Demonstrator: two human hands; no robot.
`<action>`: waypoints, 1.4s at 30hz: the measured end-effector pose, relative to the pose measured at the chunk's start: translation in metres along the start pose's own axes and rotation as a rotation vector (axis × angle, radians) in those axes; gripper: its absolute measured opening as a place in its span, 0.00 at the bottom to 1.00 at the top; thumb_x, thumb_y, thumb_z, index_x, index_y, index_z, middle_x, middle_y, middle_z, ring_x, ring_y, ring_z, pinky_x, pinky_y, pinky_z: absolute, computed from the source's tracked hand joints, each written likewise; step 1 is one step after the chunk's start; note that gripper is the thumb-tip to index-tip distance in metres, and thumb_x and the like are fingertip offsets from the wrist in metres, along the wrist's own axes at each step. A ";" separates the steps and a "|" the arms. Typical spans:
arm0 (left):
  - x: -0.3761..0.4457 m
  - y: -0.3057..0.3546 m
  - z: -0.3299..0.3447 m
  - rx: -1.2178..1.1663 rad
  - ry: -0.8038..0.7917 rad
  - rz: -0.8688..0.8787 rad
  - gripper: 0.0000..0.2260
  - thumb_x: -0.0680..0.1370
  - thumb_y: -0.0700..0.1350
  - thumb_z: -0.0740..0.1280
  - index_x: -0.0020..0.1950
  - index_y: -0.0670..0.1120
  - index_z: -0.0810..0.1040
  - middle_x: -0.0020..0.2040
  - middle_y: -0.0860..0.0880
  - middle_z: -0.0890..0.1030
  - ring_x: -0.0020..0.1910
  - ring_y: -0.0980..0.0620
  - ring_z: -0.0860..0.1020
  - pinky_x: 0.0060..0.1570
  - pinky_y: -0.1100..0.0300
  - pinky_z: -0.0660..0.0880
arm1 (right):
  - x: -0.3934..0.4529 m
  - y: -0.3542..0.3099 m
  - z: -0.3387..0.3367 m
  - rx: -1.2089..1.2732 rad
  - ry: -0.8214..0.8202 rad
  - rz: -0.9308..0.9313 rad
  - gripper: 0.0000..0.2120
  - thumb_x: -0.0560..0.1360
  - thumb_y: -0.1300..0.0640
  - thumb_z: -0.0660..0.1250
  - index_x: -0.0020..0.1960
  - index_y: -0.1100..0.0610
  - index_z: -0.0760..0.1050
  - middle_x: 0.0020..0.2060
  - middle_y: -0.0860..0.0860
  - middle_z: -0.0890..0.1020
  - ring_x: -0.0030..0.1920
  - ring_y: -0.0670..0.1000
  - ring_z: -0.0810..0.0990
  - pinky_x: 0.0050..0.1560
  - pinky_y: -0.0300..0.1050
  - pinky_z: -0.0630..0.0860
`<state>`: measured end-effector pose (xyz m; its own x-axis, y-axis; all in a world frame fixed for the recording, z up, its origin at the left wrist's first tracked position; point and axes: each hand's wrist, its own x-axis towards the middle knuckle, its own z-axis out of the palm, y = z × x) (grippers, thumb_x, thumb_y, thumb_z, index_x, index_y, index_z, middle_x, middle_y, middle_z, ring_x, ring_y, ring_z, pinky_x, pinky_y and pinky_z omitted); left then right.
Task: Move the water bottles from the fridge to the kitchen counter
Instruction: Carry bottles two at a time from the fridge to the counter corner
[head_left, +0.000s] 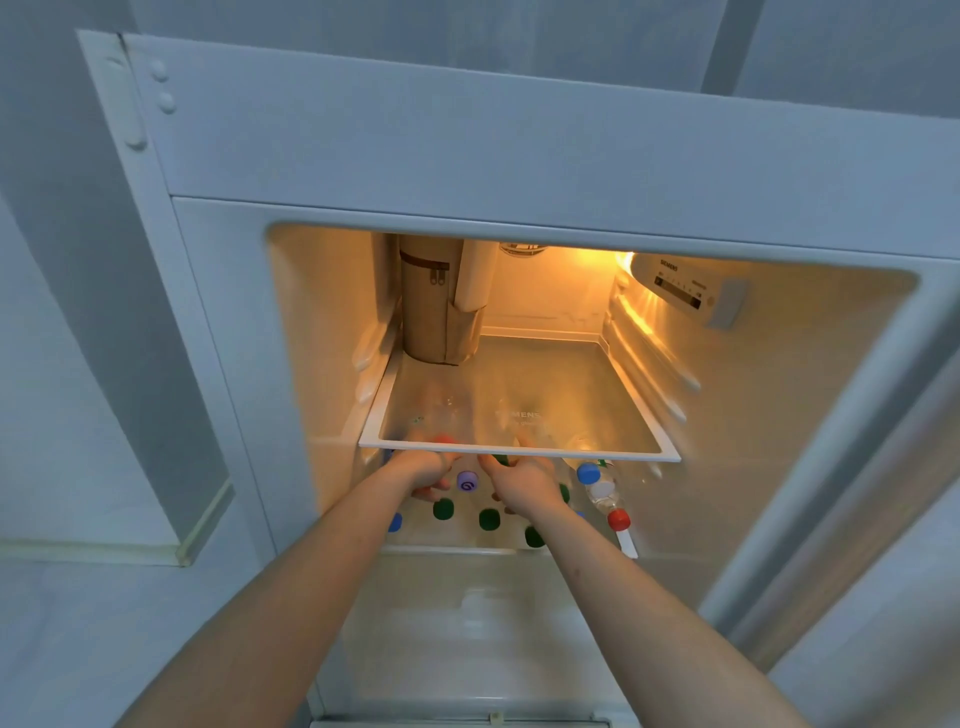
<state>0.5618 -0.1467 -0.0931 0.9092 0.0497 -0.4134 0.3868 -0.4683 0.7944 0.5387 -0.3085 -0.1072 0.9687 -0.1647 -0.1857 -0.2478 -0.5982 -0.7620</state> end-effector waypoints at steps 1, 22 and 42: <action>0.001 0.001 0.002 -0.004 -0.004 -0.023 0.14 0.85 0.56 0.59 0.62 0.49 0.77 0.52 0.50 0.81 0.45 0.56 0.81 0.38 0.63 0.79 | 0.002 -0.002 0.001 -0.006 -0.009 0.013 0.35 0.79 0.33 0.65 0.78 0.52 0.68 0.55 0.55 0.86 0.54 0.55 0.85 0.57 0.54 0.84; -0.025 -0.016 0.012 -0.104 0.084 0.004 0.07 0.85 0.45 0.58 0.59 0.44 0.72 0.45 0.45 0.82 0.36 0.48 0.84 0.26 0.58 0.79 | -0.028 -0.003 0.001 0.350 -0.103 0.063 0.31 0.83 0.54 0.64 0.81 0.57 0.56 0.46 0.55 0.85 0.34 0.50 0.86 0.42 0.53 0.86; -0.153 -0.095 0.007 -0.123 0.341 0.469 0.21 0.85 0.51 0.60 0.79 0.60 0.65 0.48 0.46 0.83 0.41 0.51 0.83 0.46 0.48 0.84 | -0.157 0.026 -0.029 0.605 0.103 -0.054 0.26 0.85 0.55 0.63 0.82 0.49 0.65 0.38 0.55 0.83 0.43 0.57 0.88 0.35 0.49 0.85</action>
<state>0.3846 -0.1155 -0.1083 0.9777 0.1519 0.1449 -0.0723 -0.4040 0.9119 0.3799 -0.3206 -0.0797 0.9658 -0.2397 -0.0989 -0.1168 -0.0617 -0.9912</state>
